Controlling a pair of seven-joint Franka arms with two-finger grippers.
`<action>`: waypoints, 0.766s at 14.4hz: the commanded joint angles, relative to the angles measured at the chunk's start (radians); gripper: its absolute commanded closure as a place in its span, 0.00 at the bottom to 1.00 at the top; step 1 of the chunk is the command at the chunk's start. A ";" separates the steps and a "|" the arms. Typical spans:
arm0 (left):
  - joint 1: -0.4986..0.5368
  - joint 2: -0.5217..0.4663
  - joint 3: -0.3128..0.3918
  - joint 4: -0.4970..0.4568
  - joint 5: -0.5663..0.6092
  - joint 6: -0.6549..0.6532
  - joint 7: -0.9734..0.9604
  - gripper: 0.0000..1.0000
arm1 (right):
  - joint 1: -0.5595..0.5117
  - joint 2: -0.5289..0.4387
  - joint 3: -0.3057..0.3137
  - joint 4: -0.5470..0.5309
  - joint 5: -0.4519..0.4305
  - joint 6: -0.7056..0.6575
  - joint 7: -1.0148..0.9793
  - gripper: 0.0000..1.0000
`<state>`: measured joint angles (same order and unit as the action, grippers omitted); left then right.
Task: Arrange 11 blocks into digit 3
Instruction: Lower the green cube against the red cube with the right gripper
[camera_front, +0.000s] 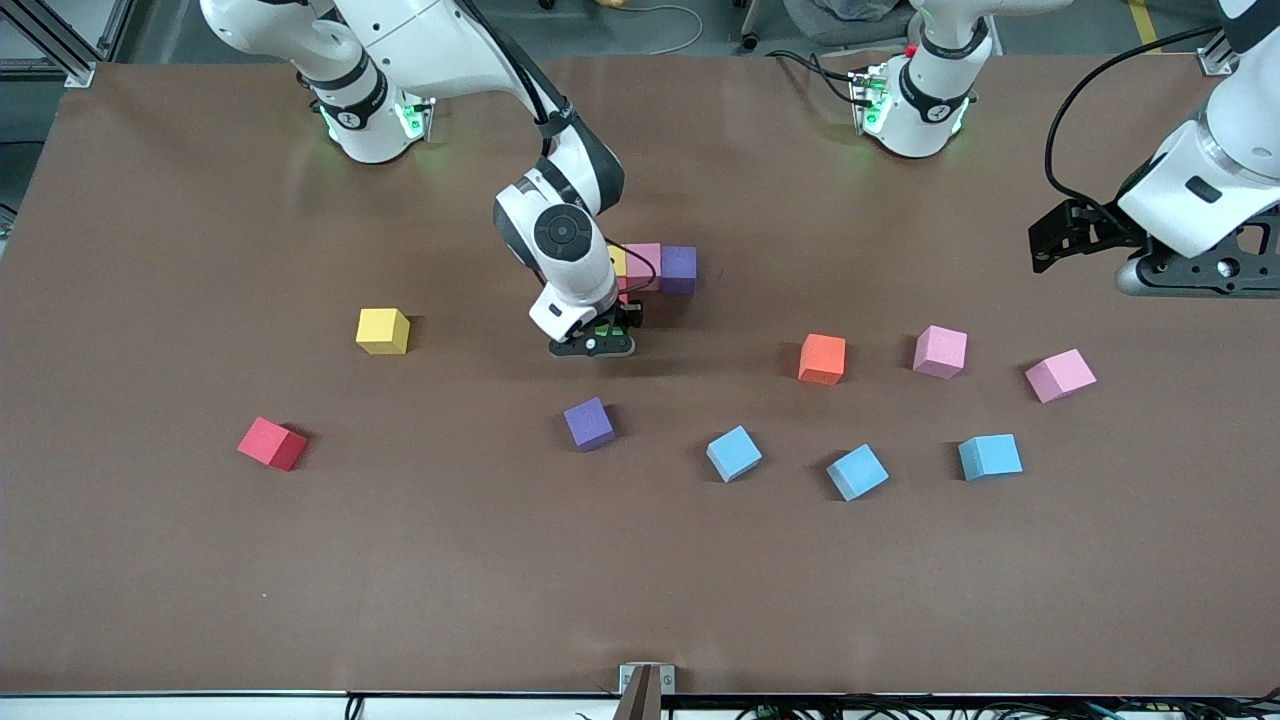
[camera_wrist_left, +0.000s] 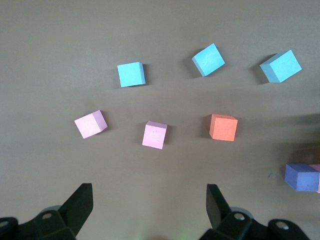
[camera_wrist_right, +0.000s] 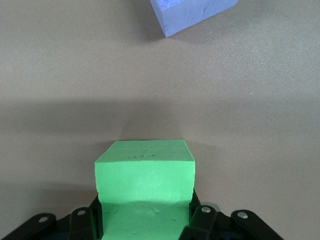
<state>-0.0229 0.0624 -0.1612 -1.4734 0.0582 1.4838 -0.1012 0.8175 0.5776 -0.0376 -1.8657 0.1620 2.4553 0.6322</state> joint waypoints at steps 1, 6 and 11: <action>0.006 -0.001 -0.003 0.005 -0.001 0.001 0.012 0.00 | 0.012 -0.001 -0.013 -0.010 -0.039 0.007 0.027 0.12; 0.008 0.001 -0.003 0.005 -0.003 0.001 0.012 0.00 | 0.017 -0.001 -0.013 -0.009 -0.039 0.008 0.030 0.00; 0.008 0.001 -0.003 0.005 -0.003 0.000 0.012 0.00 | 0.020 -0.001 -0.011 -0.003 -0.039 0.011 0.052 0.00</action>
<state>-0.0219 0.0624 -0.1611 -1.4733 0.0582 1.4838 -0.1012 0.8193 0.5808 -0.0391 -1.8666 0.1391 2.4599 0.6527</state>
